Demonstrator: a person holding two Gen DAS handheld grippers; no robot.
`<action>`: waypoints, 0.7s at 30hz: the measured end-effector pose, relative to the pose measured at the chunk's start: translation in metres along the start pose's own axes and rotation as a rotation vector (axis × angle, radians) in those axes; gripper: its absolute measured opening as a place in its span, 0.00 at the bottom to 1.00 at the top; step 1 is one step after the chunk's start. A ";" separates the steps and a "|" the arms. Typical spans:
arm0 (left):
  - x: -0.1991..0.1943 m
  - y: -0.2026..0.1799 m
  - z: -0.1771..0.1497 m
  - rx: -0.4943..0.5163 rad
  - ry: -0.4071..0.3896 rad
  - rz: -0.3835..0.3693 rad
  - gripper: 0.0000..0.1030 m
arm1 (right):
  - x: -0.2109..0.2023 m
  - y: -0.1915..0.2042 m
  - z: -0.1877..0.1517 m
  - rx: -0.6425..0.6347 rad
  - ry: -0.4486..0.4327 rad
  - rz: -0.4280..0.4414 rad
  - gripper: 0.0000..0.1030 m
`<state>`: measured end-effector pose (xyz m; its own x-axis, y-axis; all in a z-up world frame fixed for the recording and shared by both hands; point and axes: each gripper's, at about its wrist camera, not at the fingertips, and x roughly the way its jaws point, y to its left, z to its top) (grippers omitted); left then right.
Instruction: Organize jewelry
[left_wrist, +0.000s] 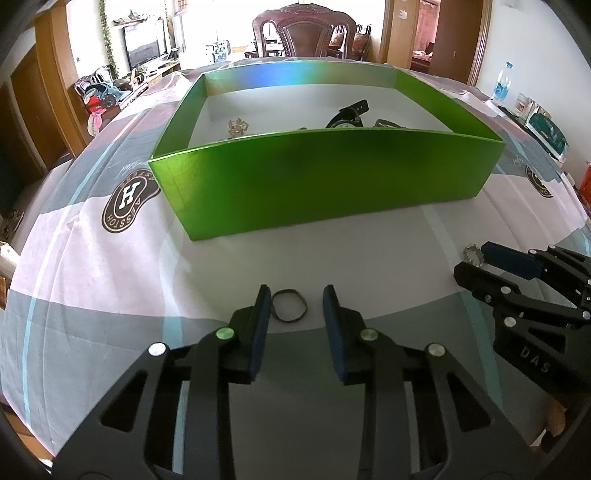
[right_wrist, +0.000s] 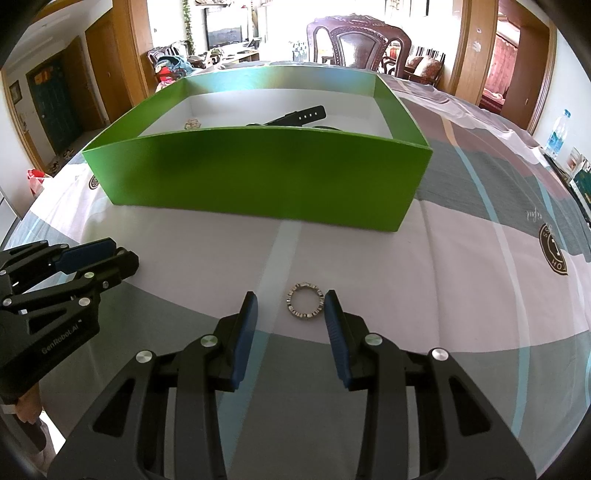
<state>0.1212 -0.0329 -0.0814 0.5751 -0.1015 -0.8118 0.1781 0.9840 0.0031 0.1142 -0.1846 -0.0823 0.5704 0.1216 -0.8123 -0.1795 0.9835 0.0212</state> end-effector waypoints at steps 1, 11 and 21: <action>0.000 0.000 0.000 0.000 0.000 0.000 0.28 | 0.000 0.000 0.000 -0.001 0.000 0.003 0.30; 0.001 -0.002 0.000 0.003 0.002 -0.007 0.19 | -0.001 0.005 0.001 -0.013 -0.001 0.022 0.20; -0.027 0.004 0.022 -0.001 -0.083 0.005 0.19 | -0.022 0.002 0.018 -0.020 -0.066 0.014 0.20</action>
<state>0.1234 -0.0292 -0.0466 0.6402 -0.1078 -0.7606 0.1738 0.9848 0.0067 0.1158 -0.1829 -0.0537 0.6190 0.1444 -0.7720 -0.2034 0.9789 0.0201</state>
